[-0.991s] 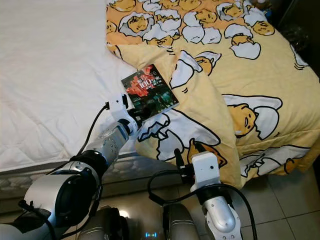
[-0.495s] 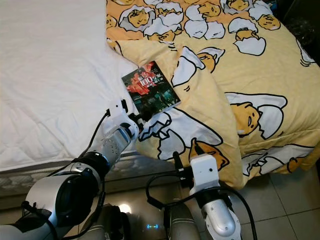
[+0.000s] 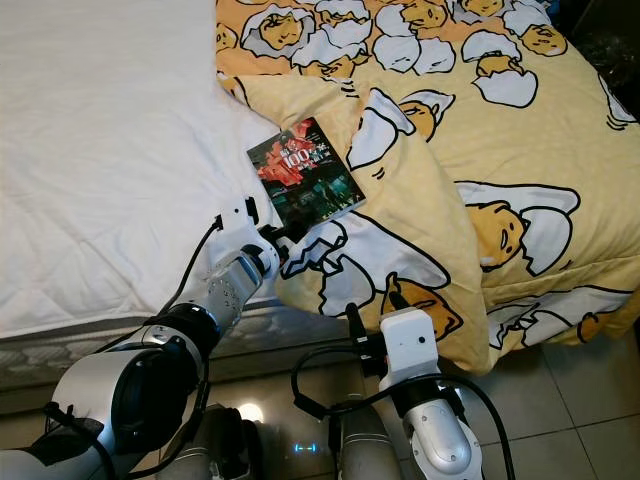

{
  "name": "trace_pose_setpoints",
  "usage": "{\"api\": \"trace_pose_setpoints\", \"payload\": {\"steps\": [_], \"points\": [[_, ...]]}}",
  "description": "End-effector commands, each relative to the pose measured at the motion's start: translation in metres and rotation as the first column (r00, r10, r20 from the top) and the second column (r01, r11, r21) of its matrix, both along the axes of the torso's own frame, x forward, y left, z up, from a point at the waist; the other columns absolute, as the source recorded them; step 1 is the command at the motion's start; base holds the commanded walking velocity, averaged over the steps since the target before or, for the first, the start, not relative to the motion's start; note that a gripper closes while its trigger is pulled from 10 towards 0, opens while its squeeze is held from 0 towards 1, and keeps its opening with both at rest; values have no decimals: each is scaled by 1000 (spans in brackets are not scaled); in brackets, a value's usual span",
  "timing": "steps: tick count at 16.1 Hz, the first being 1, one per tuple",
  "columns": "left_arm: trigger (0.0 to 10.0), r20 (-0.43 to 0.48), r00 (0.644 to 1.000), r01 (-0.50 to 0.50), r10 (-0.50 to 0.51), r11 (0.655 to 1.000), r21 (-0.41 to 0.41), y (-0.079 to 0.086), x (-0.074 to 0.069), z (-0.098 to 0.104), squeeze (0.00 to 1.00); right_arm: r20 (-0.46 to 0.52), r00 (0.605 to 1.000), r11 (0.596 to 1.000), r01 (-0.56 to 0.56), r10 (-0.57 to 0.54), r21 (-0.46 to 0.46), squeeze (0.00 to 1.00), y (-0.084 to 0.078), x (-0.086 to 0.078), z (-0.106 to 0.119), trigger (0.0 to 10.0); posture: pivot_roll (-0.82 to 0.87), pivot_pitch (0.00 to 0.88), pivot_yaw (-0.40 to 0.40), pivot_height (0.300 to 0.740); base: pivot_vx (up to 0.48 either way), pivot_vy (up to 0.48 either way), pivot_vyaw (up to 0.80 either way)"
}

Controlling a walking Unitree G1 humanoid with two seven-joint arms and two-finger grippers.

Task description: Clean up the room

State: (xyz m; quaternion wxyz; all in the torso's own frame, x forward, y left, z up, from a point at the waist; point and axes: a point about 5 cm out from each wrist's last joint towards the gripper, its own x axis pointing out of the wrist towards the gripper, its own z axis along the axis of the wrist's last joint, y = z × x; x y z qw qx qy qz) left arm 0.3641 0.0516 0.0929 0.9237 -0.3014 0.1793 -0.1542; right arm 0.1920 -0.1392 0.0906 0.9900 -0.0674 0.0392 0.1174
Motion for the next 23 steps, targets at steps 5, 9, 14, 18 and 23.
{"api": "trace_pose_setpoints", "payload": {"steps": [5,9,14,18,23], "points": [[10000,24,992,119,-124,981,154,-25,-11,-6,0,-5,1000,1000,6,-6,-9,0,1,-4,1,10000,-403,223,33,684,0,0,0],[0,17,991,134,-135,990,47,-32,-12,-4,0,-6,1000,1000,5,-5,-1,0,4,-3,0,10000,-398,222,41,684,0,0,0],[0,-3,993,116,-117,993,-10,-37,-16,-7,0,-10,1000,1000,7,-7,2,0,5,-4,-1,10000,-399,221,44,684,0,0,0],[0,11,987,163,-163,987,9,-40,-20,-10,0,-14,1000,1000,6,-6,6,0,7,-3,-2,10000,-387,221,43,684,0,0,0],[0,-27,987,152,-156,983,-105,-40,-21,-11,0,-18,1000,1000,5,-5,11,0,9,-2,-3,10000,-382,218,44,684,0,0,0]]}}
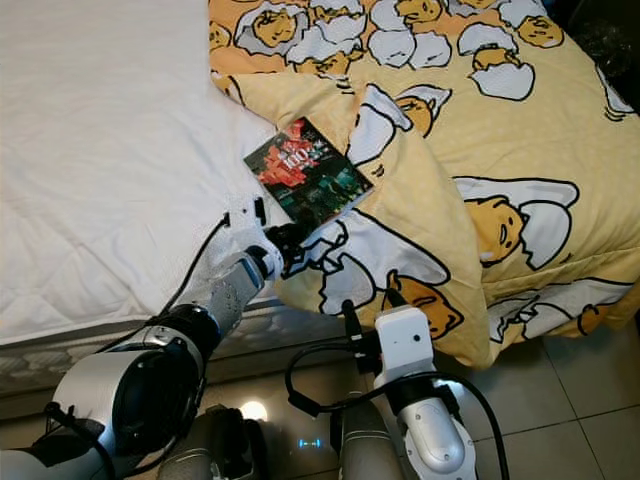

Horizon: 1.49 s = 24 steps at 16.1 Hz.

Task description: Clean up the room

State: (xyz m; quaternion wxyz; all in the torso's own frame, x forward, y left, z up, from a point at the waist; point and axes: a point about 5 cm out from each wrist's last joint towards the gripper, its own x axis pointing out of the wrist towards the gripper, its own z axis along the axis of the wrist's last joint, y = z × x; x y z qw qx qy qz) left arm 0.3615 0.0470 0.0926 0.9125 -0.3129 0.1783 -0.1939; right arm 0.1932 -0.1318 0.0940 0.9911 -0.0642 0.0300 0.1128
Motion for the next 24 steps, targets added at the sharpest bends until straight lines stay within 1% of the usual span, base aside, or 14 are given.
{"api": "trace_pose_setpoints", "payload": {"steps": [1,4,5,6,9,10,11,12,14,15,16,20,21,24], "points": [[0,-72,997,31,-40,992,-122,-33,-16,-9,0,-38,999,1000,-3,3,3,0,2,-3,-7,10000,-383,217,44,684,0,0,0],[0,-41,999,26,-31,994,-102,-31,-13,-5,0,-37,999,1000,-3,4,6,0,3,-1,-8,10000,-369,208,45,684,0,0,0],[0,11,999,36,-35,999,-21,-28,-10,-2,0,-33,999,1000,-3,4,8,0,3,1,-8,10000,-360,201,46,684,0,0,0],[0,11,999,36,-35,999,-21,-28,-10,-2,0,-33,999,1000,-3,4,8,0,3,1,-8,10000,-360,201,46,684,0,0,0],[0,177,980,48,-86,976,211,-18,-1,12,0,-10,1000,999,9,-9,35,0,6,20,-9,10000,-294,143,67,684,0,0,0],[157,264,955,31,-136,930,366,-11,2,17,0,-2,1000,998,30,-30,61,0,6,32,-8,10000,-268,118,78,684,0,0,0],[10000,353,921,-16,-163,892,452,-2,4,24,0,14,998,996,59,-60,72,0,3,44,-6,10000,-245,96,87,684,0,0,0],[10000,479,858,-93,-188,859,504,18,3,35,1000,41,994,992,103,-106,69,0,-3,56,-1,10000,-208,55,103,684,0,0,0],[10000,565,804,-186,-188,822,538,40,-3,47,1000,67,988,989,135,-139,67,0,-7,66,3,10000,-184,25,110,684,0,0,0],[10000,574,799,-208,-179,813,544,47,-5,48,1000,71,987,988,140,-145,71,0,-8,70,3,10000,-160,0,113,684,0,0,0],[10000,588,806,-327,-63,781,532,79,-20,51,1000,74,981,979,172,-181,107,0,-14,81,4,10000,-140,0,118,684,0,0,0],[10000,493,868,-366,61,749,552,102,-37,22,1000,41,971,965,230,-237,129,0,-21,94,-4,10000,-116,0,113,684,0,0,0],[10000,469,881,-357,61,736,575,102,-42,14,1000,32,968,958,241,-249,154,1000,-22,95,-6,10000,-109,0,100,684,0,0,0],[10000,463,885,-359,50,707,610,102,-47,14,1000,66,971,966,221,-231,133,1000,-19,95,-5,10000,-111,0,82,684,0,0,0]]}}
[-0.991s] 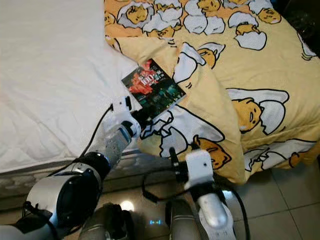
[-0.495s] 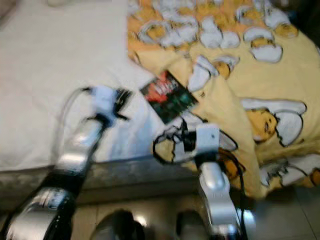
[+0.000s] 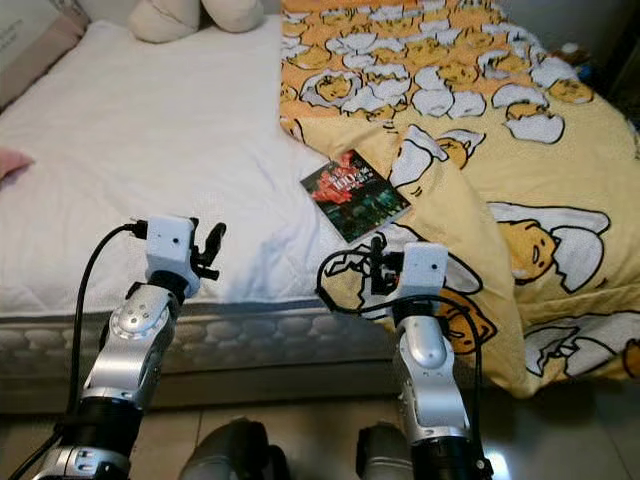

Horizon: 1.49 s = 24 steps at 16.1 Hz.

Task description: Clean up the room

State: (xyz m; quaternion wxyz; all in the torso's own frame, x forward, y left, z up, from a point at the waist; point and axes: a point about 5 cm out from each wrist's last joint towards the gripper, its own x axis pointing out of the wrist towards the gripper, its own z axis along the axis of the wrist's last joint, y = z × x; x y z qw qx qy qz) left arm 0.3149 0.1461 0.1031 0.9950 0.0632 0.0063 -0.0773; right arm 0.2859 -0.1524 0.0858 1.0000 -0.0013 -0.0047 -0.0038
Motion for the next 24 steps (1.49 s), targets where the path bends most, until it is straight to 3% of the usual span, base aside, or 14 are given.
{"api": "trace_pose_setpoints", "payload": {"steps": [1,3,7,10,12,13,14,15,16,24], "points": [[10000,-7,1000,-25,25,1000,14,6,-1,0,1000,28,999,999,-22,23,-23,1000,3,1,3,10000,-112,0,78,684,0,0,0],[10000,-32,999,-24,24,1000,8,6,-7,-6,1000,28,1000,999,-10,11,-41,1000,-2,1,-1,10000,-116,0,74,684,0,0,0],[10000,-36,999,-31,30,999,-26,0,-3,-4,1000,36,999,999,-5,7,-45,1000,-1,3,0,10000,-129,0,73,684,0,0,0],[10000,-148,982,-138,115,978,-157,5,-8,-19,1000,48,998,999,-27,29,-43,1000,-2,6,0,10000,-134,0,70,684,0,0,0],[10000,-133,985,-126,109,983,-134,1,-12,-19,1000,56,998,998,-37,40,-60,1000,-2,5,1,10000,-132,0,67,684,0,0,0],[10000,-122,988,-106,90,986,-132,-2,-12,-18,1000,59,997,997,-53,56,-55,0,1,5,2,10000,-129,0,63,684,0,0,0],[10000,-77,995,-66,60,994,-90,-5,-10,-12,1000,59,994,995,-87,89,-43,0,5,5,2,10000,-129,0,62,684,0,0,0],[10000,-41,998,-39,36,997,-72,-7,-8,-6,600,59,993,994,-99,101,-45,0,7,6,3,10000,-128,0,62,684,0,0,-481],[10000,-32,999,-38,35,997,-73,-8,-7,-3,0,62,993,994,-96,98,-42,0,7,7,4,10000,-128,0,64,689,0,0,0],[10000,-22,1000,-8,6,996,-91,-14,0,2,0,78,993,996,-86,88,-32,0,6,14,7,10000,-134,0,76,740,0,0,0]]}}
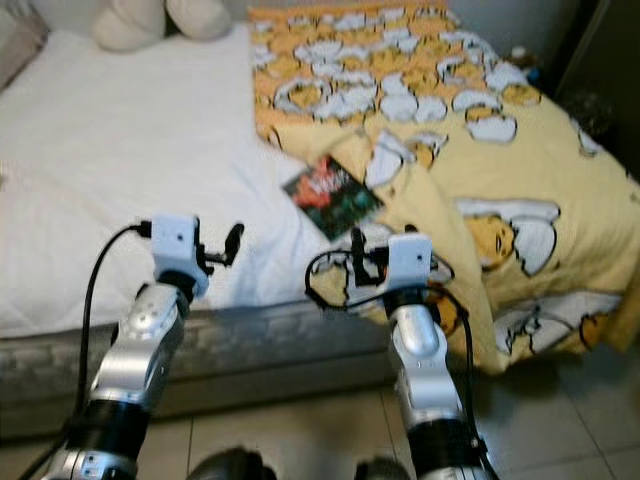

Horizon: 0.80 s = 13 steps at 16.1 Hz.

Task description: Clean up the room

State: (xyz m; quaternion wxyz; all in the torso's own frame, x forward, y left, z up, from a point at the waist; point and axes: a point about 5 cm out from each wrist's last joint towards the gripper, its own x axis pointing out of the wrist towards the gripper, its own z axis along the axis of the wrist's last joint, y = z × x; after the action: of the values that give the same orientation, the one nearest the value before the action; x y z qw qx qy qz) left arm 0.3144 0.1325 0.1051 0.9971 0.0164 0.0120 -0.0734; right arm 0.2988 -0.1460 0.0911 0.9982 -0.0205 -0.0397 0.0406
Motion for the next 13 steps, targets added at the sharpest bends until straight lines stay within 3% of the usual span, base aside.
{"api": "trace_pose_setpoints", "payload": {"steps": [1,5,11,13], "points": [[10000,-8,1000,1,-1,1000,-10,-1,1,0,0,10,1000,1000,-1,1,6,0,-1,1,1,10000,-135,0,72,740,0,0,0],[10000,4,1000,0,0,1000,-25,3,4,3,0,11,1000,1000,0,0,-2,0,-5,4,1,10000,-128,0,74,740,0,-64,0],[10000,-10,1000,-14,14,1000,-19,5,7,2,0,-16,1000,999,7,-8,-44,0,-4,9,-4,10000,-120,0,68,740,311,-357,0],[10000,-9,1000,-20,20,1000,-24,6,8,2,0,-14,1000,999,2,-3,-50,0,-3,10,-3,10000,-120,0,65,740,431,0,0]]}}
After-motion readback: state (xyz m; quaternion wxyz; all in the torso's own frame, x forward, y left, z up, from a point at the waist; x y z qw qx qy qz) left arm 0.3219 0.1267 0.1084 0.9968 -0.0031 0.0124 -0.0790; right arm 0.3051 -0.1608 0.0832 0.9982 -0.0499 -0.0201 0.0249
